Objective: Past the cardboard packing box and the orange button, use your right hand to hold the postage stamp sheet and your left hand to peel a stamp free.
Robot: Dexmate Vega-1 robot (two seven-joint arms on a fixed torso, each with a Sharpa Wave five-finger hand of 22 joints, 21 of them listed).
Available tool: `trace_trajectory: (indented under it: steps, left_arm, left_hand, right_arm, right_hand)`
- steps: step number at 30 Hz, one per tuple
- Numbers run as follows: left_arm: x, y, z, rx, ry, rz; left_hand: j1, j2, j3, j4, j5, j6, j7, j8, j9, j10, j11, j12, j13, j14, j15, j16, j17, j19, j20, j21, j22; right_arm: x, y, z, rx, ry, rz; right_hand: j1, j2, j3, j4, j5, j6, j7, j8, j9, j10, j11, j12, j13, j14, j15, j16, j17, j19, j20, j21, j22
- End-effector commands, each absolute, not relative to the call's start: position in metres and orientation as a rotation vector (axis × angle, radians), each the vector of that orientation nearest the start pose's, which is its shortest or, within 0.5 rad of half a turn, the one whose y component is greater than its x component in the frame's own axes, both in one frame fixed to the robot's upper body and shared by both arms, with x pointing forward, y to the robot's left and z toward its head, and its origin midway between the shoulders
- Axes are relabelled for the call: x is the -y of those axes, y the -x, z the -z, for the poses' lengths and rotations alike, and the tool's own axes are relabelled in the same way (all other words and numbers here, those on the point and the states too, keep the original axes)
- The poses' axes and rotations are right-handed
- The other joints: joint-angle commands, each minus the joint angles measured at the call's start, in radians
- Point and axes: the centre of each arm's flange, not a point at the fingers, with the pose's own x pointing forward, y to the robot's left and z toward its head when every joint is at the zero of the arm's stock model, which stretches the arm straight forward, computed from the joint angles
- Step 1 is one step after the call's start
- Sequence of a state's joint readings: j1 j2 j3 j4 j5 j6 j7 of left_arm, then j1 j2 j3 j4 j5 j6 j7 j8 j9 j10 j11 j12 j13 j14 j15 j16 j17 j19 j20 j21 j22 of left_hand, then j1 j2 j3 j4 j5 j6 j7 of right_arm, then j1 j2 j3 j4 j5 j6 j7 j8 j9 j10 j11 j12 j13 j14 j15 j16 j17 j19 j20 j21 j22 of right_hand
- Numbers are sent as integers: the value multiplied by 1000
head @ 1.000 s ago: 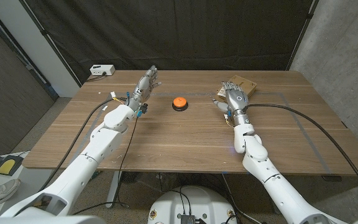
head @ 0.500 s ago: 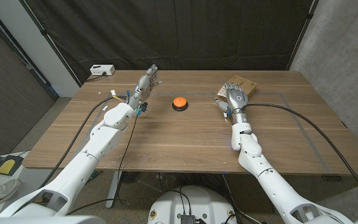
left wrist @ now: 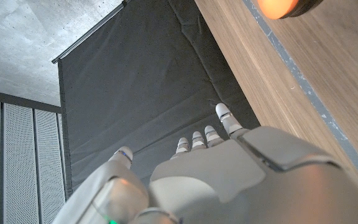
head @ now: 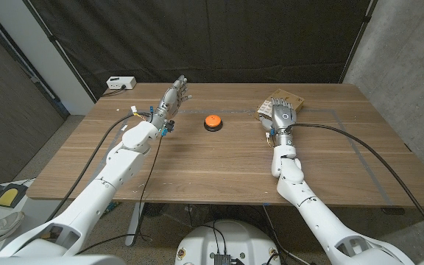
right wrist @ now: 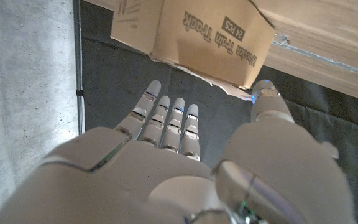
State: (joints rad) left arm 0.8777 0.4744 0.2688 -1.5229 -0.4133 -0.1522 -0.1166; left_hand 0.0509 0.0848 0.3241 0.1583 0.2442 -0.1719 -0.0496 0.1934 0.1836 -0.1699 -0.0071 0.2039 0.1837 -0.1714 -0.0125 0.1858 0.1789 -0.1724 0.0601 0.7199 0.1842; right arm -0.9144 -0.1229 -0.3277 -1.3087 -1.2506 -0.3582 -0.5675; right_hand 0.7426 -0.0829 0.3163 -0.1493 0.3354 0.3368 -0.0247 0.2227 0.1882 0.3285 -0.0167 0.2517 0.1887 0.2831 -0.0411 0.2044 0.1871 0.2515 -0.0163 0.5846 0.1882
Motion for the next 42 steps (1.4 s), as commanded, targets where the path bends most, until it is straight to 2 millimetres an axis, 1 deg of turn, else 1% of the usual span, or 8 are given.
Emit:
trace_trajectory:
  steps: [1, 4, 8, 15, 26, 33, 37, 42]
  left_arm:
    - [-250, -618, -26, 685, -163, 325]
    - [-250, -619, -26, 685, -165, 329]
    - [-251, -619, -26, 684, -167, 329]
    - [-253, -621, -26, 679, -172, 325]
    - [-253, -622, -28, 682, -173, 333]
    - [-254, -622, -34, 694, -201, 339]
    - [-253, -622, -39, 703, -234, 350]
    - [-251, -622, -44, 709, -256, 378]
  left_hand:
    - [-2, 26, -5, 0, 4, -92, -5, 2, 3, -77, 1, 4, 3, -97, 8, 7, 3, -176, 0, -4, 3]
    - [-2, 25, -6, -1, 4, -92, -6, 2, 3, -77, 0, 4, 3, -97, 8, 7, 3, -176, 0, -4, 3]
    - [-1, 24, -7, -1, 4, -92, -7, 1, 3, -77, -1, 4, 3, -98, 7, 6, 3, -175, -1, -5, 3]
    - [-1, 21, -8, -2, 4, -92, -7, 1, 3, -80, 0, 2, 3, -98, 8, 6, 3, -177, 0, -8, 3]
    - [0, 18, -10, -4, 5, -92, -7, 0, 3, -80, 0, 2, 3, -100, 9, 5, 3, -177, 1, -10, 3]
    - [6, 14, -10, -9, 5, -92, -16, 0, 3, -80, -5, 2, 3, -98, 11, 5, 2, -176, 3, -13, 2]
    - [74, 3, 10, -60, 0, -83, -36, 5, 2, -78, -10, 1, 3, -76, 45, 9, -2, -162, 37, -22, -1]
    - [143, 5, 36, -108, -10, -59, -42, 14, 2, -66, -12, 6, 3, -55, 60, 12, -2, -150, 46, -30, 0]
  right_arm:
    - [198, -639, 63, 498, 1396, 831]
    - [198, -639, 63, 494, 1379, 848]
    - [200, -639, 62, 515, 1347, 855]
    - [200, -639, 62, 575, 1289, 850]
    - [203, -633, 62, 700, 1173, 895]
    - [206, -618, 57, 894, 1042, 938]
    - [207, -607, 50, 1021, 971, 940]
    - [206, -593, 41, 1127, 945, 933]
  right_hand:
    - [56, 15, 17, -14, 19, 36, 2, 6, 2, 36, -7, 9, 2, 30, -45, 5, 2, 26, -6, 11, 4]
    - [69, 18, 20, -13, 24, 58, -2, 10, 1, 52, -11, 13, 2, 52, -51, 10, 2, 34, -6, 14, 4]
    - [69, 42, 19, 10, 28, 167, -37, 31, 0, 139, -50, 35, 1, 104, -80, 15, 6, 49, -9, 23, 6]
    - [95, 119, 42, 21, -1, 434, -115, 73, -3, 383, -122, 95, -2, 250, -155, 24, 4, 66, -15, 47, 11]
    - [145, 214, 95, 8, -69, 680, -149, 101, -1, 609, -143, 133, -4, 411, -185, 28, 6, 84, -17, 85, 12]
    - [161, 228, 101, 2, -84, 690, -148, 98, 0, 629, -147, 132, -3, 455, -190, 42, 13, 104, -27, 98, 13]
    - [167, 228, 97, 0, -94, 702, -160, 97, 0, 613, -157, 120, -3, 482, -189, 52, 18, 118, -24, 108, 13]
    - [165, 210, 87, -2, -104, 737, -180, 100, -1, 596, -169, 105, -2, 508, -187, 56, 21, 133, -20, 120, 13]
